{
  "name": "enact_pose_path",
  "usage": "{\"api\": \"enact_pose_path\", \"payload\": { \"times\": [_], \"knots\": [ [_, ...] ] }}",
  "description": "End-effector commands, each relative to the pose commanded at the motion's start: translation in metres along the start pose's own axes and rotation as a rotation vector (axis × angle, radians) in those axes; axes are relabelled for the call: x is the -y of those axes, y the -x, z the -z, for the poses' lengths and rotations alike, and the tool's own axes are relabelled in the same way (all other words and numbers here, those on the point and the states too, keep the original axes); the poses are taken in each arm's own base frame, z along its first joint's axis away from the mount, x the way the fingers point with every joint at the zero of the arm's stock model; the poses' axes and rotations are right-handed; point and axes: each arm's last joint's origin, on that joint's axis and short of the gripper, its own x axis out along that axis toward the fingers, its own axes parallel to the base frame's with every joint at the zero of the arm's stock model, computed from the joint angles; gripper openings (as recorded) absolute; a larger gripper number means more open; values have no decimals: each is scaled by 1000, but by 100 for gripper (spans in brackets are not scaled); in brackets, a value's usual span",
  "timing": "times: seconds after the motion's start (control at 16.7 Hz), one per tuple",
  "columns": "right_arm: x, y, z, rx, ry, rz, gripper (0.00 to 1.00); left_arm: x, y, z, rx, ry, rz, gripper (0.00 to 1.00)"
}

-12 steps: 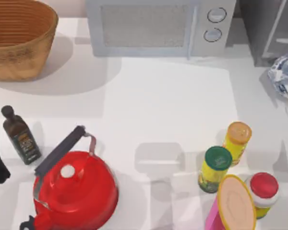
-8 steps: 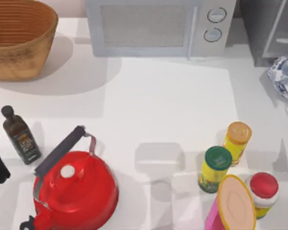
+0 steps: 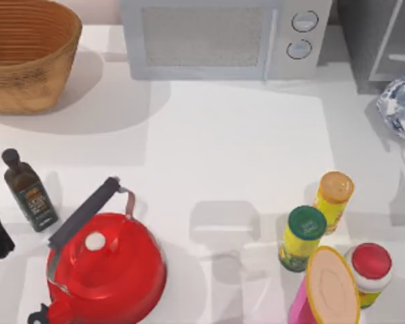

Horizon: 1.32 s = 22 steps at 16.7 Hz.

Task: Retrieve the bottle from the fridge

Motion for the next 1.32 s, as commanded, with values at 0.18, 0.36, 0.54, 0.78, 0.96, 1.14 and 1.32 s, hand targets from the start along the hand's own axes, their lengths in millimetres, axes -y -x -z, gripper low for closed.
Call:
{"api": "enact_pose_path", "payload": {
  "times": [0.18,0.36,0.54,0.78,0.96,1.14,1.32],
  "knots": [
    [16,-23,12,-42,-9,1,100,0,0,0,0,0,0,100],
    [35,-40,33,-86,-27,1,100,0,0,0,0,0,0,100],
    [53,-50,53,-99,-38,1,100,0,0,0,0,0,0,100],
    [71,-56,68,-66,-24,1,100,0,0,0,0,0,0,100],
    [79,-57,75,-49,-14,1,100,0,0,0,0,0,0,100],
    [80,-58,76,-47,-13,1,100,0,0,0,0,0,0,100],
    [79,-58,76,-51,-15,-2,100,0,0,0,0,0,0,100]
  ]
}}
